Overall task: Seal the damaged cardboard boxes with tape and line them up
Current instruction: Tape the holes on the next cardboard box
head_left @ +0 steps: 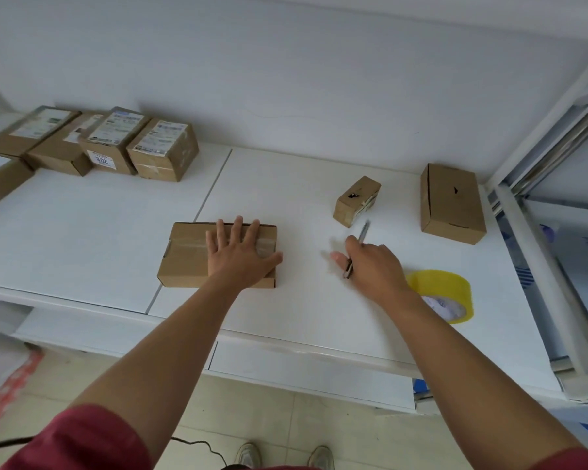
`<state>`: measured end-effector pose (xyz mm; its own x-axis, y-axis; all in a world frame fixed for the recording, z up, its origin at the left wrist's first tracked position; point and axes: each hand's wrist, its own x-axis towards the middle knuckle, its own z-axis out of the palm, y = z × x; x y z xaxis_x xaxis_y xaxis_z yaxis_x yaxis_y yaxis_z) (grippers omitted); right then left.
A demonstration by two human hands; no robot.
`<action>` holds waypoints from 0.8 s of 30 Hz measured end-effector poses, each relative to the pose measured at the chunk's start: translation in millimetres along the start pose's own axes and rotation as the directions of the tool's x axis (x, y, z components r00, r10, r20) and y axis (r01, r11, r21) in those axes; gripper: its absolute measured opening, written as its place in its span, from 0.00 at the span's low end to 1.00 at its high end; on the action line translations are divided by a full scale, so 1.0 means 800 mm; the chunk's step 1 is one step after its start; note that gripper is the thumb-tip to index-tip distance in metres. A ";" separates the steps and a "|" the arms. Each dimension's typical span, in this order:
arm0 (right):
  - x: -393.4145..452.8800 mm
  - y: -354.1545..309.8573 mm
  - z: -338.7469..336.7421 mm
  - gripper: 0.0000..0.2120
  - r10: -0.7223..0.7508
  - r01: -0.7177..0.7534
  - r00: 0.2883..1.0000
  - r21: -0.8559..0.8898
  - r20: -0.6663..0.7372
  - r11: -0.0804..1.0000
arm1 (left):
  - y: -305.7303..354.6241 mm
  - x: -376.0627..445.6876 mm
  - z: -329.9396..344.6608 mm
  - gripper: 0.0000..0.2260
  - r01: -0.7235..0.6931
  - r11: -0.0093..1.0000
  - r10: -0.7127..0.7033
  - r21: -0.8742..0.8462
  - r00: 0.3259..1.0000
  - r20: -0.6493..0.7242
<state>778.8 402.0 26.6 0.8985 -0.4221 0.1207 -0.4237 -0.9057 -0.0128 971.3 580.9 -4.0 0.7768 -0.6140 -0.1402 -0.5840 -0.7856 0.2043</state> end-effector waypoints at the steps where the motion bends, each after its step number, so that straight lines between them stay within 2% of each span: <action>1: -0.003 -0.012 0.000 0.21 -0.022 0.023 0.999 0.045 -0.033 0.999 | 0.002 0.000 -0.002 0.42 -0.002 1.000 0.002 -0.010 1.000 0.000; 2: -0.006 -0.024 0.002 0.20 -0.051 0.053 0.998 0.067 -0.030 0.996 | 0.004 0.000 -0.003 0.42 -0.005 1.000 0.005 -0.014 1.000 -0.001; 4: -0.010 -0.045 0.012 0.16 -0.128 0.128 0.992 -0.002 0.021 0.992 | 0.009 0.001 -0.007 0.42 -0.011 1.000 0.012 -0.005 1.000 0.006; 7: -0.017 -0.065 0.020 0.21 -0.178 0.204 0.972 -0.177 0.151 0.963 | 0.008 0.000 -0.007 0.43 -0.018 1.000 0.018 0.022 0.999 0.027; 11: -0.018 -0.075 0.027 0.19 -0.174 0.201 0.975 -0.213 0.141 0.956 | 0.008 -0.009 0.000 0.43 -0.028 0.998 0.027 0.050 0.999 0.023; 13: -0.016 -0.075 0.034 0.18 -0.200 0.230 0.964 -0.172 0.176 0.958 | 0.007 -0.014 0.001 0.44 -0.044 0.997 0.042 0.069 0.999 0.033; 16: -0.008 -0.072 0.041 0.23 -0.160 0.173 0.978 -0.088 0.136 0.981 | 0.000 -0.024 -0.001 0.44 -0.141 0.986 0.137 0.088 0.989 0.057; 18: 0.003 -0.079 0.029 0.22 -0.079 0.076 0.996 0.053 0.051 0.996 | -0.006 -0.037 -0.004 0.43 -0.206 0.978 0.207 -0.031 0.977 0.050; 19: 0.011 -0.086 0.021 0.20 -0.023 0.022 1.000 0.174 0.004 0.984 | -0.009 -0.042 -0.008 0.40 -0.203 0.961 0.208 -0.186 0.978 0.008; 21: 0.033 -0.107 0.009 0.19 0.080 -0.053 0.996 0.412 -0.048 0.910 | -0.020 -0.049 -0.021 0.29 -0.128 0.835 0.055 -0.536 0.987 -0.151; 22: 0.047 -0.121 0.006 0.19 0.104 -0.070 0.994 0.475 -0.045 0.877 | -0.029 -0.050 -0.027 0.24 -0.092 0.786 -0.074 -0.612 0.968 -0.240; 24: 0.077 -0.158 0.005 0.20 0.099 -0.075 0.995 0.486 -0.025 0.871 | -0.051 -0.049 -0.041 0.18 0.001 0.802 -0.255 -0.597 0.905 -0.340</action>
<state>888.1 490.5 31.4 0.8490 -0.5086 0.1435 -0.3803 -0.7765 -0.5024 972.7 639.3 24.7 0.9320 -0.3295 0.1507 -0.3268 -0.5848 0.7424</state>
